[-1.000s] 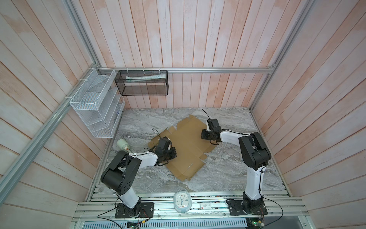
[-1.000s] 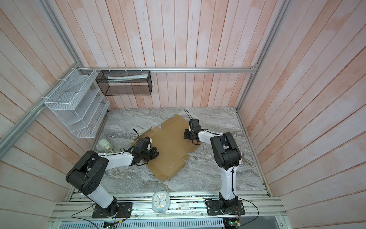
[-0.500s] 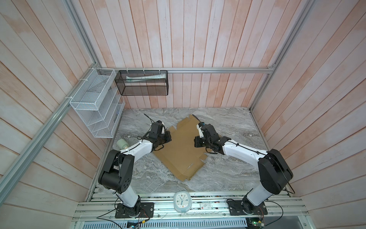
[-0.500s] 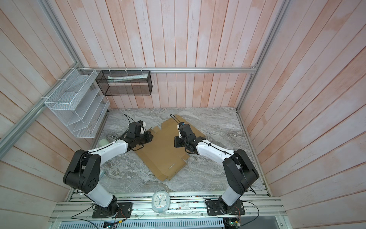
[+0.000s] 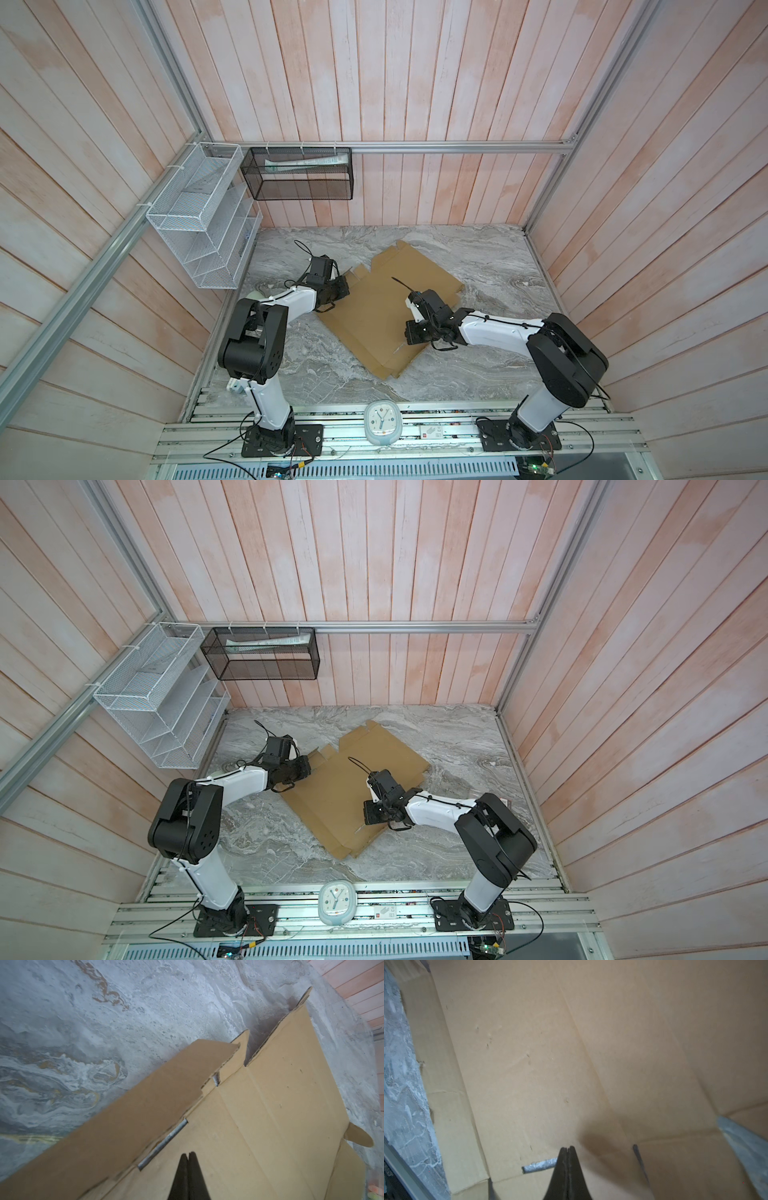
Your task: Fold the paper box
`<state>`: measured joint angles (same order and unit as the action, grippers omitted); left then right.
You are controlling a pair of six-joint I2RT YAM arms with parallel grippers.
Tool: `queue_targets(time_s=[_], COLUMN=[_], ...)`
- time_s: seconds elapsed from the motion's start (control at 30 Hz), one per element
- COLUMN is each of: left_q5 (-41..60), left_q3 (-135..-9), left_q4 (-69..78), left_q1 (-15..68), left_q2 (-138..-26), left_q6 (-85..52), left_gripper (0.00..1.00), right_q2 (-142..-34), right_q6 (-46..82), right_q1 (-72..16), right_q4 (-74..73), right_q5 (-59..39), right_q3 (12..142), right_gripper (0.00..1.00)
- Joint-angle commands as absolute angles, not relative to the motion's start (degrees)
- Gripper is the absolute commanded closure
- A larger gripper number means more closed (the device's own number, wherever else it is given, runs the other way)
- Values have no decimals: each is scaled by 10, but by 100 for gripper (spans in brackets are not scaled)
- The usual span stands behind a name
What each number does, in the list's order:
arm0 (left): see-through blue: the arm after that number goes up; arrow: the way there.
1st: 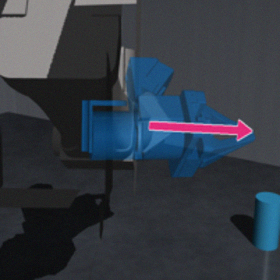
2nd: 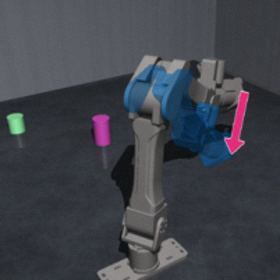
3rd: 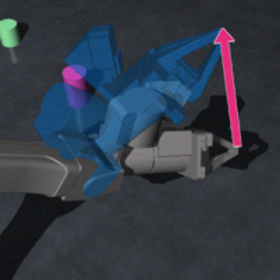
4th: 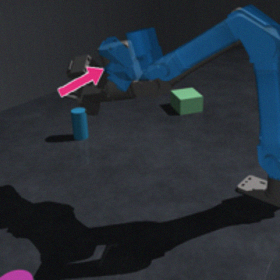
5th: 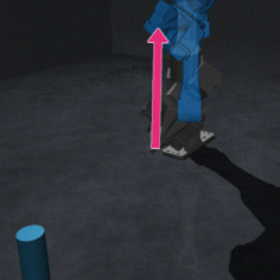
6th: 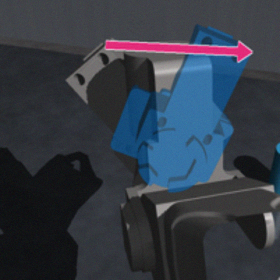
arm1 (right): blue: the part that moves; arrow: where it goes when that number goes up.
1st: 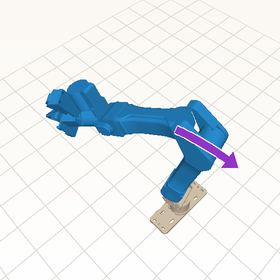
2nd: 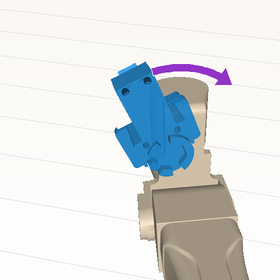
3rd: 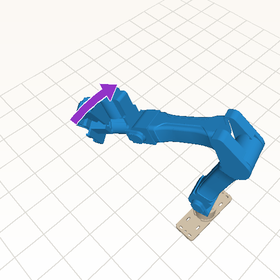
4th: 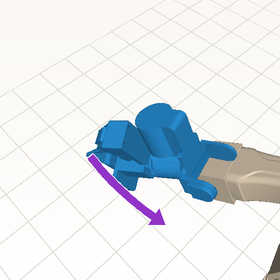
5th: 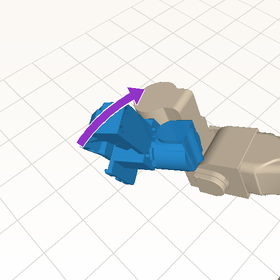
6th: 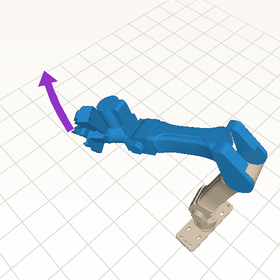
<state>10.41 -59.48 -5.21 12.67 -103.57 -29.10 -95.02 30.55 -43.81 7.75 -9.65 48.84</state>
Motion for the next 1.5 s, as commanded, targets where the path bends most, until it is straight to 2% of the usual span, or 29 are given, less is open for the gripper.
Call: queue_targets(time_s=[0.0, 0.5, 1.07, 1.23, 1.47], left_q5=[81, 67, 113, 160, 165], left_q3=[-590, -558, -472, -441, -403], left_q4=[-43, -12, 37, 58, 67], left_q1=[117, 78, 75, 101, 169], left_q2=[-1041, -1063, -1026, -1001, -959], left_q6=[-286, -320, -370, -390, -421], left_gripper=[100, 100, 100, 100, 100], right_q2=[-937, -972, -997, -1019, -1041], right_q6=[322, 315, 296, 286, 265], right_q1=[-443, -419, -347, -321, -291], right_q4=[91, 96, 102, 101, 108], right_q5=[-104, -70, -59, -70, -83], right_q3=[472, 434, 463, 488, 519], right_gripper=[100, 100, 100, 100, 100])
